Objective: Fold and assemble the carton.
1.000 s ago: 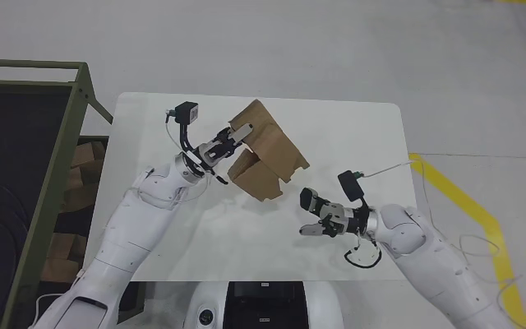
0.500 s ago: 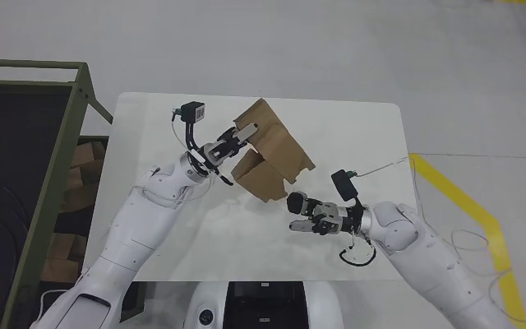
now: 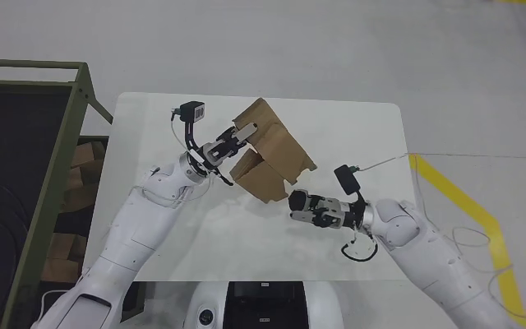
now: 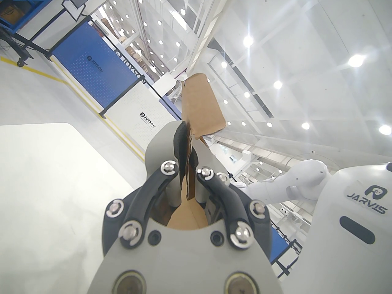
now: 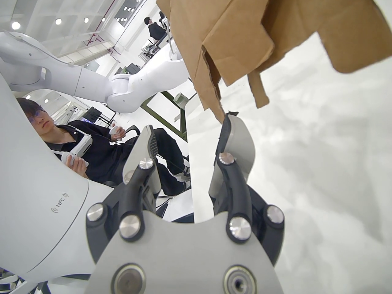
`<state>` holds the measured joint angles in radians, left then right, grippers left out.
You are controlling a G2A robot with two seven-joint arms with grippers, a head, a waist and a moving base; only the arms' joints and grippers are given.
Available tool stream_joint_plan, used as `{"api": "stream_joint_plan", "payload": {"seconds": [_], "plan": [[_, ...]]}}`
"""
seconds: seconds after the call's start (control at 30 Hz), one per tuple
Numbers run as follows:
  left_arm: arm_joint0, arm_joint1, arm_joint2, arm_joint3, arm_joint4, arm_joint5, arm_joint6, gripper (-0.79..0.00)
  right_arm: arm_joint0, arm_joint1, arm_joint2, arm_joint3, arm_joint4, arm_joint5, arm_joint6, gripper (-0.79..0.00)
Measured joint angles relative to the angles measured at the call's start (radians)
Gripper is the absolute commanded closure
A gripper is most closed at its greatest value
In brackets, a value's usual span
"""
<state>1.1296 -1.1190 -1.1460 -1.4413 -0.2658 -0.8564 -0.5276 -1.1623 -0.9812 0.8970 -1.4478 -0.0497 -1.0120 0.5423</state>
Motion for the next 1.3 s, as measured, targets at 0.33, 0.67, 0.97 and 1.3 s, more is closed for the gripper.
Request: {"api": "stream_joint_plan", "payload": {"seconds": [0.33,0.67,0.97,1.3], "plan": [[0.002,-0.003,-0.004,-0.004,-0.007,-0.002,-0.013,0.0,0.035,-0.01,-0.022,0.022,0.016,0.047,0.027,-0.351],[0.003,-0.006,-0.006,-0.003,-0.012,0.002,-0.023,0.0,0.042,-0.018,-0.034,0.021,0.004,0.045,0.031,-0.311],[-0.003,-0.011,0.001,0.002,-0.011,0.01,-0.03,0.0,0.037,-0.02,-0.032,0.014,-0.004,0.028,0.028,-0.28],[-0.008,-0.014,0.011,-0.001,-0.068,0.015,-0.073,0.0,0.024,-0.024,-0.017,0.014,-0.047,0.014,-0.025,-0.268]]}}
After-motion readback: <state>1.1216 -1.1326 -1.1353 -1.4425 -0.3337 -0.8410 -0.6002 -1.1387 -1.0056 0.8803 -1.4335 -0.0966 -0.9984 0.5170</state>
